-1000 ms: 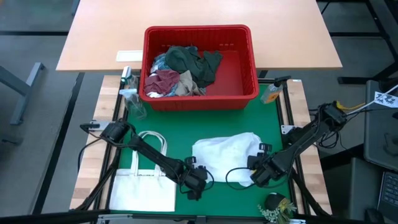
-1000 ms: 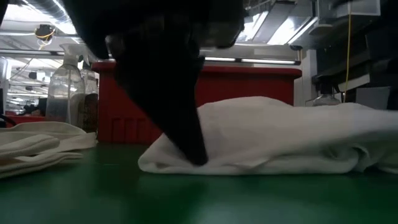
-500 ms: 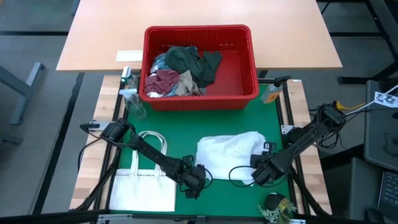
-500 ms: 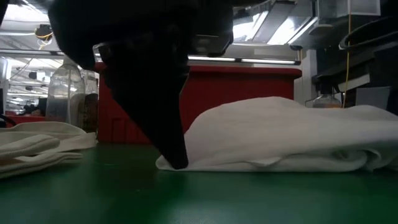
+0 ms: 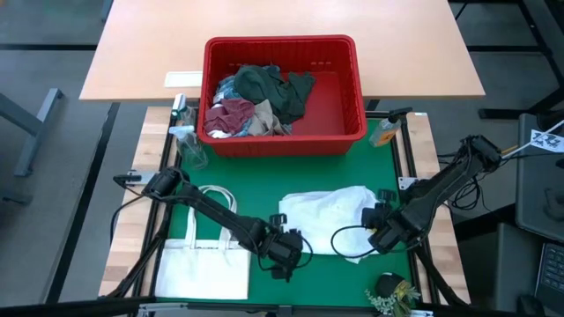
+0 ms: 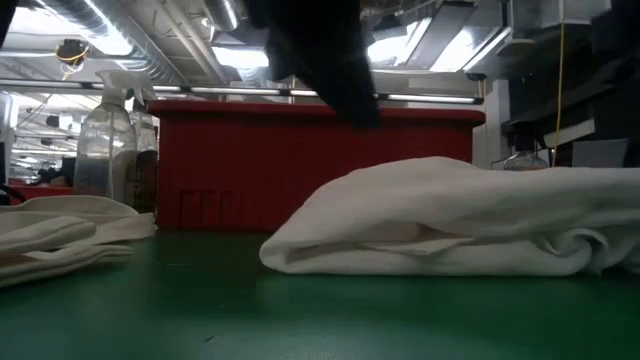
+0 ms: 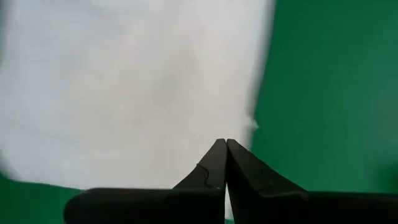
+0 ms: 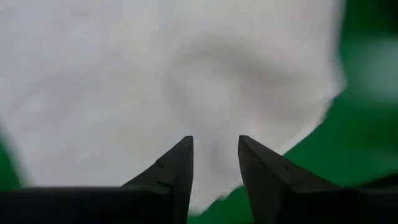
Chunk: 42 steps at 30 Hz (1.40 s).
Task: Fold Laundry from Bin
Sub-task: Fold the white polo shirt
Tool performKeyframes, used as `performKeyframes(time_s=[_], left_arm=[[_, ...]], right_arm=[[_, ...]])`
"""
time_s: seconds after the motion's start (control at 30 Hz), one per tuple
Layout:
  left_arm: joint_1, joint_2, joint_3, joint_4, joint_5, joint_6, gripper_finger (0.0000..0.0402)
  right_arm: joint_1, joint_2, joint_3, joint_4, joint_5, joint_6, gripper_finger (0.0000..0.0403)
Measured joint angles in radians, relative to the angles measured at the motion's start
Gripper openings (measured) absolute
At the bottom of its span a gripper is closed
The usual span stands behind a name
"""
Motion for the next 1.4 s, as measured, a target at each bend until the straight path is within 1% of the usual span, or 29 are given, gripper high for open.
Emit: performKeyframes(time_s=[0.07, 0.13, 0.23, 0.33, 0.47, 0.6, 0.8, 0.87, 0.97, 1.17, 1.3, 1.4], left_arm=[[0.028, 0.0, 0.016, -0.01, -0.031, 0.03, 0.0], [0.059, 0.0, 0.018, -0.003, -0.031, 0.063, 0.0], [0.104, 0.0, 0.012, -0.011, -0.027, 0.089, 0.0], [0.145, 0.001, -0.024, -0.004, -0.025, 0.09, 0.0], [0.185, 0.003, -0.068, 0.007, 0.013, 0.085, 0.0], [0.201, 0.003, -0.129, 0.012, 0.028, 0.083, 0.0], [0.205, 0.001, -0.189, 0.014, 0.028, 0.057, 0.0], [0.205, 0.001, -0.189, 0.012, 0.028, 0.056, 0.0], [0.202, 0.001, -0.185, 0.0, 0.028, 0.056, 0.0], [0.199, 0.002, -0.131, -0.028, 0.066, 0.064, 0.0], [0.197, 0.002, -0.056, -0.072, 0.067, 0.079, 0.0], [0.198, 0.002, -0.005, -0.103, 0.062, 0.106, 0.0]], right_arm=[[0.0, -0.002, 0.0, 0.0, 0.09, 0.0, 0.0129], [0.0, -0.002, 0.0, 0.001, 0.135, -0.001, 0.0129], [0.0, -0.002, 0.0, 0.003, 0.142, 0.0, 0.0129], [0.0, -0.002, -0.017, 0.031, 0.149, 0.004, 0.0129], [0.0, -0.001, -0.115, 0.142, 0.149, 0.005, 0.0129], [0.0, -0.001, -0.209, 0.192, 0.093, 0.054, 0.0129], [0.0, -0.001, -0.278, 0.189, -0.086, 0.09, 0.0129], [0.0, -0.001, -0.279, 0.184, -0.115, 0.089, 0.0129], [0.0, -0.001, -0.267, 0.164, -0.123, 0.087, 0.0129], [0.0, -0.001, -0.184, 0.025, -0.128, 0.081, 0.0129], [0.0, -0.001, -0.112, -0.063, -0.118, 0.074, 0.0129], [0.0, -0.001, -0.062, -0.103, -0.064, 0.051, 0.0129]])
